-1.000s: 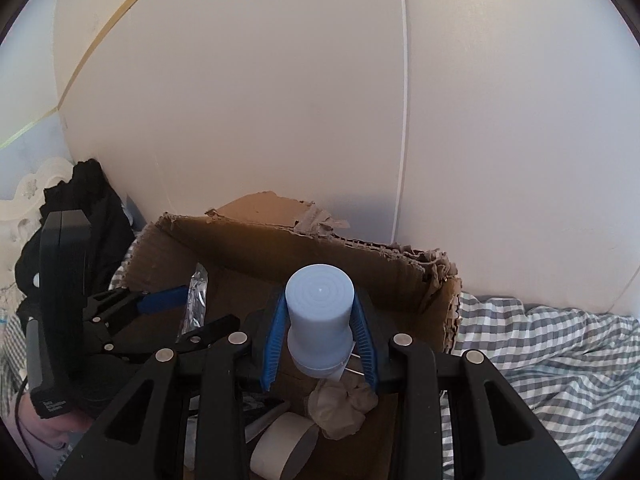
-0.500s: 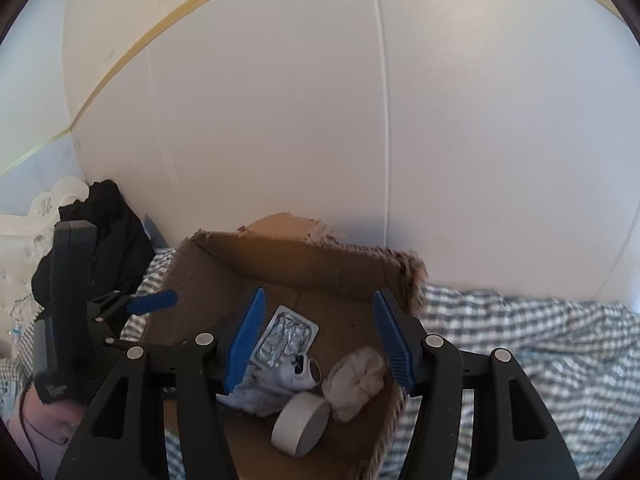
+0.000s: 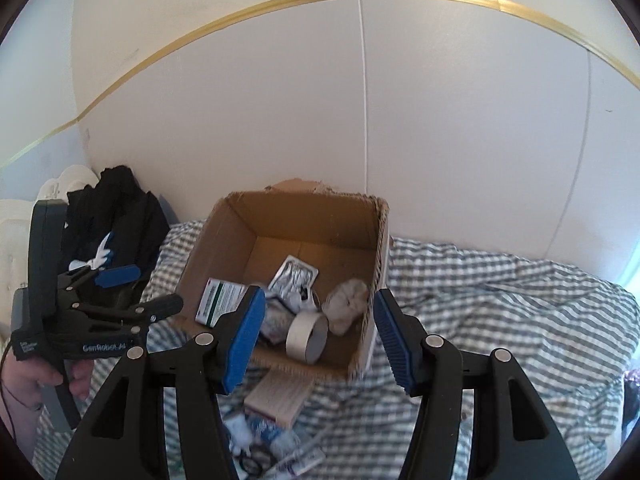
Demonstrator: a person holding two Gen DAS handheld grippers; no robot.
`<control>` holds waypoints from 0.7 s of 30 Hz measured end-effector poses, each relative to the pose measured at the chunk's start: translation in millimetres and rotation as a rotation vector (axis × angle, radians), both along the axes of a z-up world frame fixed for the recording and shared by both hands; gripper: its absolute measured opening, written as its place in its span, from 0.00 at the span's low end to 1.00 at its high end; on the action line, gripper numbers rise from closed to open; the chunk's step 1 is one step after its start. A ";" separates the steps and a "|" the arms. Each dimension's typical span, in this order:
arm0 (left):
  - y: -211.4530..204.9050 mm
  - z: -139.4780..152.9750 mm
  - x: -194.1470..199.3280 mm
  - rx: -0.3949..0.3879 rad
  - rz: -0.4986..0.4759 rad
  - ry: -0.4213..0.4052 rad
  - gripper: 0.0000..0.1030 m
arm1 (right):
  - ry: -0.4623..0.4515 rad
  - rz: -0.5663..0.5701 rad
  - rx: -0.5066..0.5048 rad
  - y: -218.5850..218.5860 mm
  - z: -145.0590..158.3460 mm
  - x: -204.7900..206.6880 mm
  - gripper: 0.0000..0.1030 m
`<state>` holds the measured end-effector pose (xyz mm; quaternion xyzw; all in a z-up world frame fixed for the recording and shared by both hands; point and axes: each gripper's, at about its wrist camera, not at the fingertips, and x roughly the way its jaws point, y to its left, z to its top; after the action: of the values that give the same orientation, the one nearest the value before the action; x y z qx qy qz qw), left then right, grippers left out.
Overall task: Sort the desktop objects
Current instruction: 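Grasp the black round cap with left tool while right tool grasps the red-white sachet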
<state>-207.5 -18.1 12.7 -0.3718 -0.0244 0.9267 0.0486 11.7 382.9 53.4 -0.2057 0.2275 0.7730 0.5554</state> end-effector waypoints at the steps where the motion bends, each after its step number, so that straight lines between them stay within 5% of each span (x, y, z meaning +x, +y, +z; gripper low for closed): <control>1: 2.2 -3.9 6.3 -0.001 -0.006 -0.011 0.92 | 0.001 0.002 -0.005 -4.9 -1.5 -1.5 0.55; 11: 10.8 -98.0 56.1 -0.016 -0.003 -0.183 0.93 | 0.004 0.028 -0.074 -43.1 -58.3 -16.8 0.55; 15: 6.5 -136.4 63.8 -0.006 0.022 -0.258 0.93 | -0.067 0.042 -0.072 -51.5 -94.0 -27.0 0.64; 21: 7.0 -170.3 64.9 0.020 0.031 -0.333 0.93 | -0.020 0.075 -0.274 -44.8 -163.0 -35.8 0.64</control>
<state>-142.6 -11.1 -157.6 -0.5192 -0.0471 0.8527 0.0334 -24.1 338.2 -109.6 -0.2957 0.3175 0.7527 0.4952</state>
